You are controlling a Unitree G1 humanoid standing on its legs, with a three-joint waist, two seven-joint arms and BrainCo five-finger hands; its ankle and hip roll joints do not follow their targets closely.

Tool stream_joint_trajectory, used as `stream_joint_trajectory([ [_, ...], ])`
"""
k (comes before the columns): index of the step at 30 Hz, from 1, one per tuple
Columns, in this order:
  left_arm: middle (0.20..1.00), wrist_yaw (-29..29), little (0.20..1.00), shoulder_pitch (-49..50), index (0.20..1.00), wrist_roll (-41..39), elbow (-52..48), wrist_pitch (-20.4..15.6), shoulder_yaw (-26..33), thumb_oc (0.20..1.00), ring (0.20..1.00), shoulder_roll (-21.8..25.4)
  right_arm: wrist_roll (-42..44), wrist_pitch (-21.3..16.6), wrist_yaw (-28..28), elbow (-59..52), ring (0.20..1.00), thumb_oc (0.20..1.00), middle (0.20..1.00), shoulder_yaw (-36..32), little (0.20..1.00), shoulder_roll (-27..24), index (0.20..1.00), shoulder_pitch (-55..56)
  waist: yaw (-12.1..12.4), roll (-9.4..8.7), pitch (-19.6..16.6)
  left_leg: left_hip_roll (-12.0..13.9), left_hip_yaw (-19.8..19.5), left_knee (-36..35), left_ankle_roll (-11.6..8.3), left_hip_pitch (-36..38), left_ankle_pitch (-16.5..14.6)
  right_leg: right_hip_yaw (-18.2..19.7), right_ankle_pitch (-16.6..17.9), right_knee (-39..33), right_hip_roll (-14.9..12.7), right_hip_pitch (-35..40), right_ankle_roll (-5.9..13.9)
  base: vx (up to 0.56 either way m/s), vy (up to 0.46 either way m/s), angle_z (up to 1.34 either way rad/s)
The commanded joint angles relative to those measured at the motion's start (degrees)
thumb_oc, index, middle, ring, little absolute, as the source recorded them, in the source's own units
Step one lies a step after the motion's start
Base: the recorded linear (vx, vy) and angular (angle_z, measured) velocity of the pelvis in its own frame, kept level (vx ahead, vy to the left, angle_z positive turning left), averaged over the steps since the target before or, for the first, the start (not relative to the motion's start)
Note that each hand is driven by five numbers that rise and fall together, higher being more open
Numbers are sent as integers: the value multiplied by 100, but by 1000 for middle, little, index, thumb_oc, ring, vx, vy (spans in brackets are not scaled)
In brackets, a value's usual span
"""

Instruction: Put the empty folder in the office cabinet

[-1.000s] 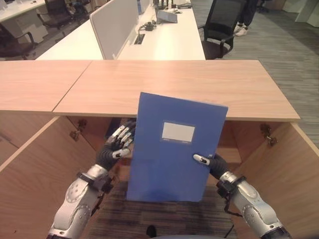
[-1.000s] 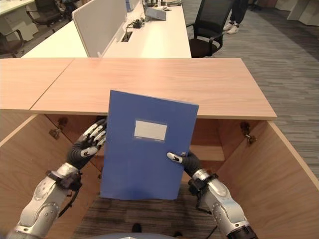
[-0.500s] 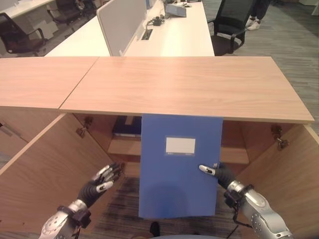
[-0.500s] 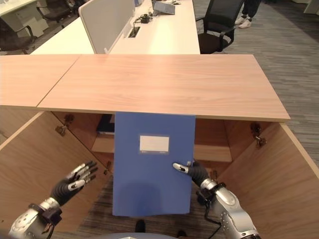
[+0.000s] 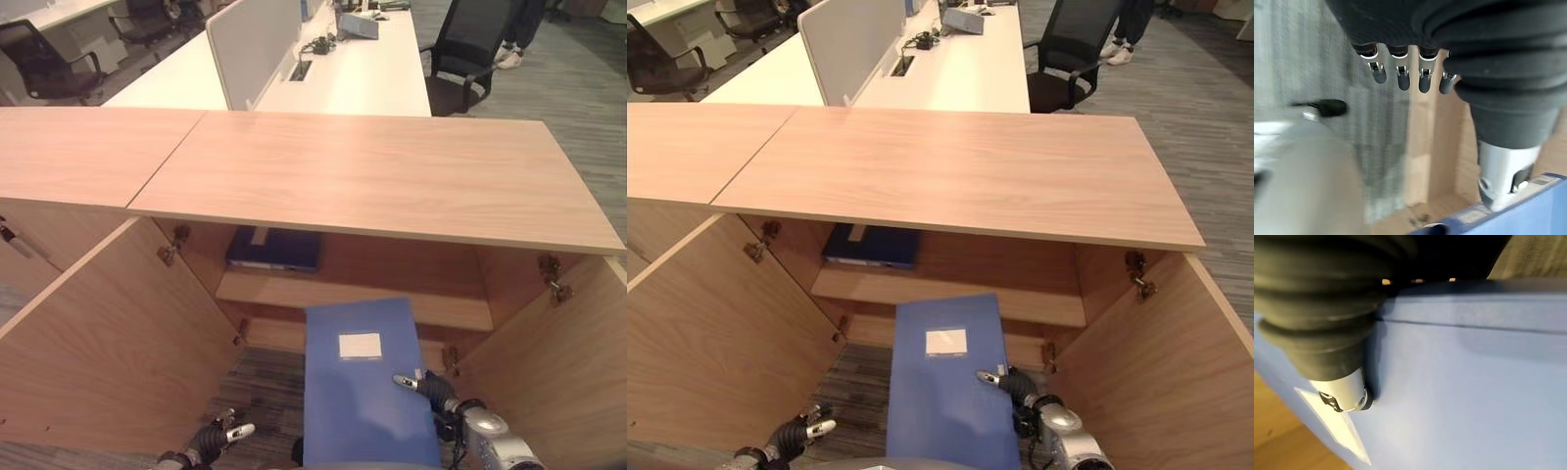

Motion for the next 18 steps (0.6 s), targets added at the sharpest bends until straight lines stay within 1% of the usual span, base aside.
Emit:
stream_joint_trajectory([
  [1,1000,163,1000,-478,1000,281,188,-188,-91,1000,1000,33,532,-242,-118,-57,200,200,200,-164,200,291,200,-358,115,-138,235,199,177,74,-259,364,-478,67,86,80,-351,-150,458,25,-16,5],
  [2,1000,244,1000,-569,1000,363,442,-203,-141,1000,1000,-27,1001,-292,-264,166,200,200,200,-364,200,433,200,-496,117,-130,242,199,159,74,-262,365,-481,60,74,79,-340,-145,452,38,-34,5],
  [3,1000,334,1000,-651,1000,384,725,-203,-147,1000,1000,-91,1765,-393,-427,319,200,200,200,-712,200,604,200,-710,124,-116,258,203,148,74,-269,356,-489,45,56,75,-328,-140,446,29,-32,3],
  [4,1000,335,1000,-663,1000,384,734,-208,-150,1000,1000,-92,1772,-395,-426,326,200,200,200,-715,200,603,200,-720,127,-116,266,203,148,74,-269,359,-491,45,53,76,-328,-137,446,17,-25,3],
  [7,1000,411,1000,-684,1000,415,844,-205,-240,1000,1000,-116,2632,-582,-632,411,200,200,200,-1155,200,764,200,-1060,162,-87,294,224,138,74,-274,352,-505,38,27,81,-321,-141,444,0,0,0],
  [10,1000,443,1000,-610,1000,421,727,-195,-370,1000,1000,-96,3147,-807,-869,565,200,200,200,-1486,200,838,200,-1507,224,-51,332,230,141,74,-273,341,-519,44,8,88,-305,-157,444,0,0,0],
  [15,1000,632,1000,-668,1000,336,608,-183,-592,1000,1000,-58,3817,-1263,-1348,875,200,200,200,-1979,200,742,200,-2483,351,43,533,241,156,74,-267,189,-479,73,-8,144,-282,-321,438,-46,-11,1],
  [17,1000,677,1000,-718,1000,304,595,-191,-636,1000,1000,-56,3918,-1328,-1419,990,200,200,200,-2056,200,694,200,-2694,376,63,583,242,149,74,-264,143,-460,87,-14,175,-283,-381,434,-81,-2,7],
  [18,1000,808,1000,-838,1000,219,558,-212,-753,1000,1000,-20,4249,-1504,-1617,1211,200,200,200,-2299,200,520,200,-3259,416,140,730,233,150,76,-262,-3,-402,90,-22,240,-277,-553,427,-181,7,17],
])
